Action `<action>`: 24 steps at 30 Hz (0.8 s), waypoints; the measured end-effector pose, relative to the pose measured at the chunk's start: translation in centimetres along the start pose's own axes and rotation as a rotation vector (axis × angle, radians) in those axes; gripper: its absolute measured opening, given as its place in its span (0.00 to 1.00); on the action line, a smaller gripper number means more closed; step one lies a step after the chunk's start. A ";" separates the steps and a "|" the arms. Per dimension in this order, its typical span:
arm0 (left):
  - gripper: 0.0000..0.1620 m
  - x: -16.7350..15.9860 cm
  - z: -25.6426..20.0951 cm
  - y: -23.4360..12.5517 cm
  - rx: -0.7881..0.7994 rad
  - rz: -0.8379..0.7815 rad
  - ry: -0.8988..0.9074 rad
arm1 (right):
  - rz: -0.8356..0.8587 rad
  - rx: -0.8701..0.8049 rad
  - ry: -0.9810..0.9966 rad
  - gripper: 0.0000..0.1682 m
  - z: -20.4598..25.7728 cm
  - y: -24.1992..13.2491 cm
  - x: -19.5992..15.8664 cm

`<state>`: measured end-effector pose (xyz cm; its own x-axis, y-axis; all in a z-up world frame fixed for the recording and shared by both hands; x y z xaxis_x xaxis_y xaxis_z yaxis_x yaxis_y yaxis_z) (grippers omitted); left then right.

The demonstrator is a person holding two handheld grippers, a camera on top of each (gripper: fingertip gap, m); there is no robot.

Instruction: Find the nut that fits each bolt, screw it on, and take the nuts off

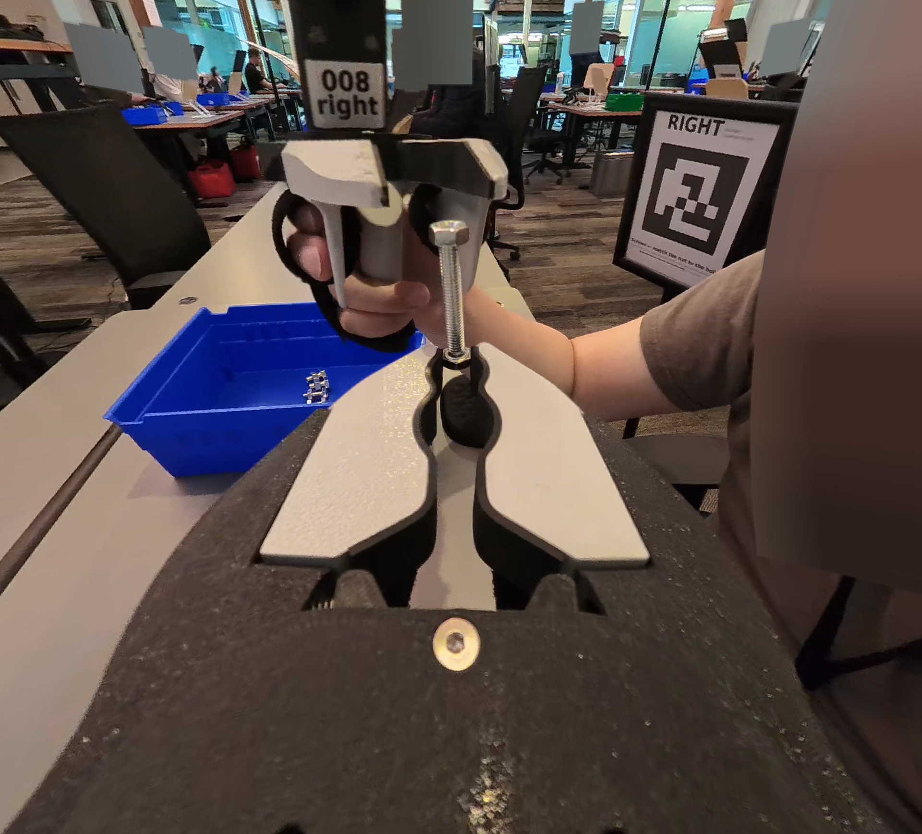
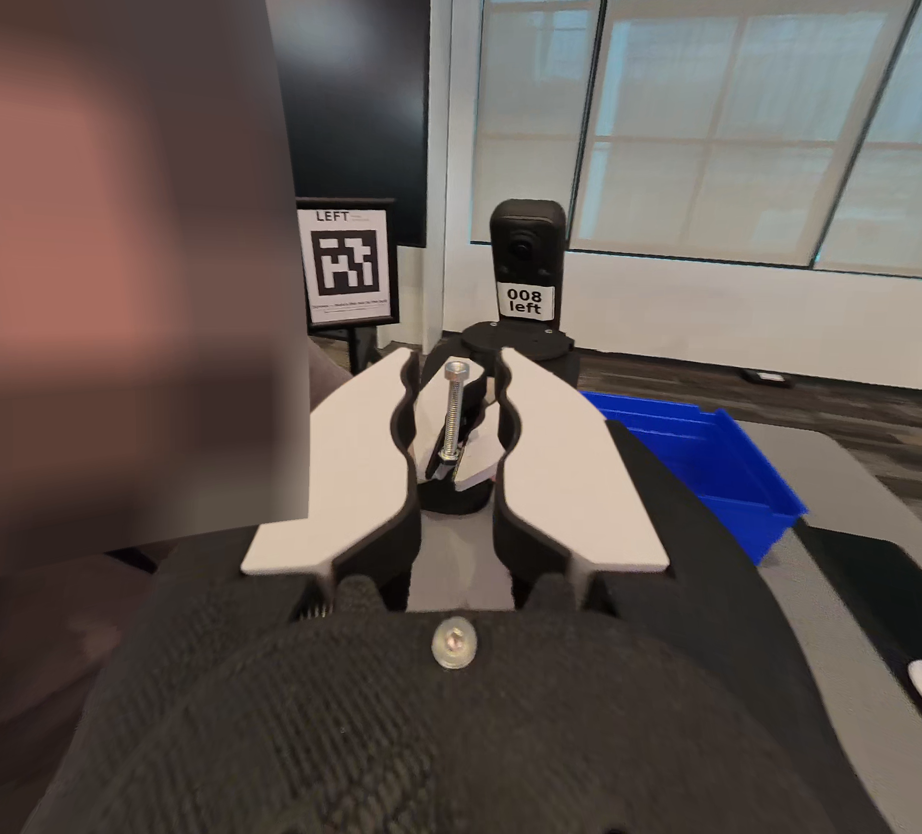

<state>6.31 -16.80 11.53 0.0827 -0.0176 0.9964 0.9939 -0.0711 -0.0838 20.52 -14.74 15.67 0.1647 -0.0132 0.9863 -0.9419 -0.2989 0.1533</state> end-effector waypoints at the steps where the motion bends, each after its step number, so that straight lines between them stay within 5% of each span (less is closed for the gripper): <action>1: 0.06 0.0 -0.1 0.1 -0.005 0.004 0.005 | 0.002 0.011 0.016 0.17 -0.1 0.0 -0.1; 24: 0.06 -0.1 -0.2 0.2 0.006 0.023 0.016 | 0.059 0.052 0.057 0.06 -0.2 0.7 -1.0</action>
<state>6.52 -17.00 11.42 0.1048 -0.0355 0.9939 0.9922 -0.0641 -0.1069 19.64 -14.77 14.85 0.0916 0.0216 0.9956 -0.9328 -0.3480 0.0934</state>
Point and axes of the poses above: each gripper's, where its closed fingertips meet, y out along the fingers, x out of its top, z = x × y across the jaws, the point moved 8 cm from there along -y, back along the fingers, and after that the axes turned 2 degrees about x, right-handed, at the moved point
